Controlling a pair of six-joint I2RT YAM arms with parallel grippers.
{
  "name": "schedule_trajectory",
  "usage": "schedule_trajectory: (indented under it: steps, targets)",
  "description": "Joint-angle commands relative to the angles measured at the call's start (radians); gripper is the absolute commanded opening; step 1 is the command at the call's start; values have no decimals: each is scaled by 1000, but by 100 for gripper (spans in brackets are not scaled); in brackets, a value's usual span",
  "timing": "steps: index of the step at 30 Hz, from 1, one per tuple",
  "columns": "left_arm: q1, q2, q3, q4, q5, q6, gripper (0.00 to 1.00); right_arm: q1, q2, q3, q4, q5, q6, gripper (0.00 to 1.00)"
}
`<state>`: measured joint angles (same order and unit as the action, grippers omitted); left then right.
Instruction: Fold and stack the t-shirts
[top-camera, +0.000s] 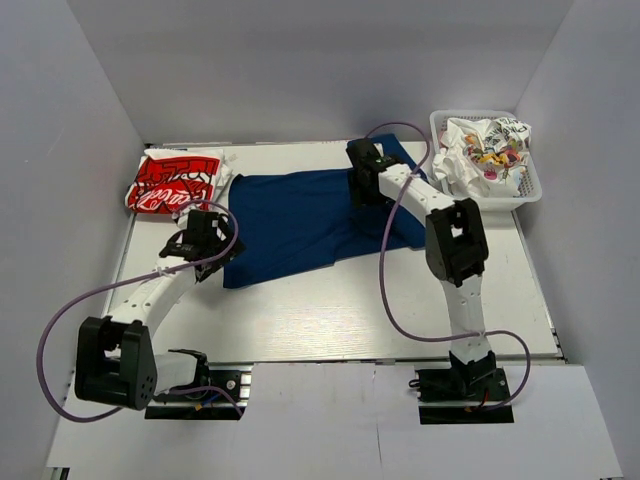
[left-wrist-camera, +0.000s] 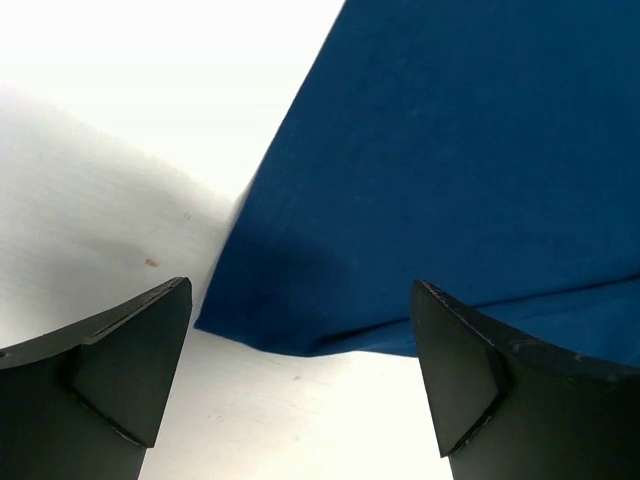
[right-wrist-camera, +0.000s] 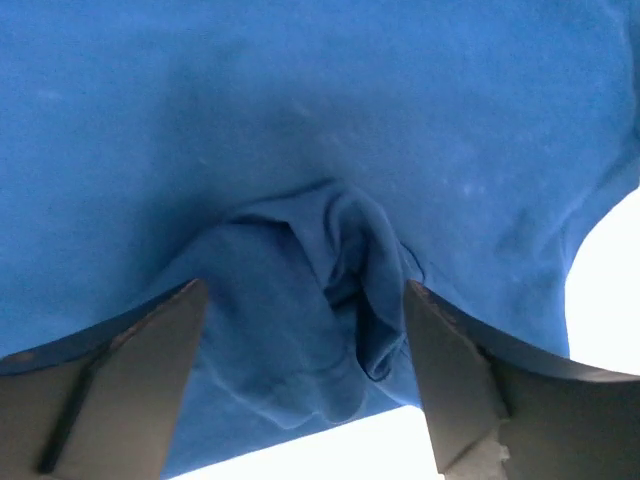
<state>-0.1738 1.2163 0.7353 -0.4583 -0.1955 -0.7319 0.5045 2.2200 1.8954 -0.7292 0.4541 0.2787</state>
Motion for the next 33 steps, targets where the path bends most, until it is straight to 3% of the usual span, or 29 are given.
schedule_trajectory:
  steps: [1,5,9,19,23,26,30,31,32,33]
  targets:
    - [3,25,24,-48,-12,-18,100,-6,-181,-55,42,-69,-53,87]
    - [3,34,12,-48,-30,-41,100,-23,-409,-452,284,-153,-38,88]
    - [3,34,-13,-66,-48,-81,100,-29,-525,-640,344,-238,8,88]
    - [13,58,-99,-23,-39,-161,100,-66,-559,-749,464,-313,73,86]
    - [13,110,-120,43,14,-170,90,-76,-510,-719,526,-347,48,83]
    - [13,169,-120,52,34,-170,77,-80,-461,-697,516,-351,47,81]
    - [13,227,-111,85,59,-152,42,-84,-408,-677,525,-322,56,69]
    - [13,236,-111,86,68,-152,14,-86,-405,-677,542,-319,56,62]
    - [13,236,-97,86,68,-152,0,-87,-405,-677,544,-327,54,39]
    - [13,250,-83,86,68,-141,0,-89,-408,-673,553,-340,54,29]
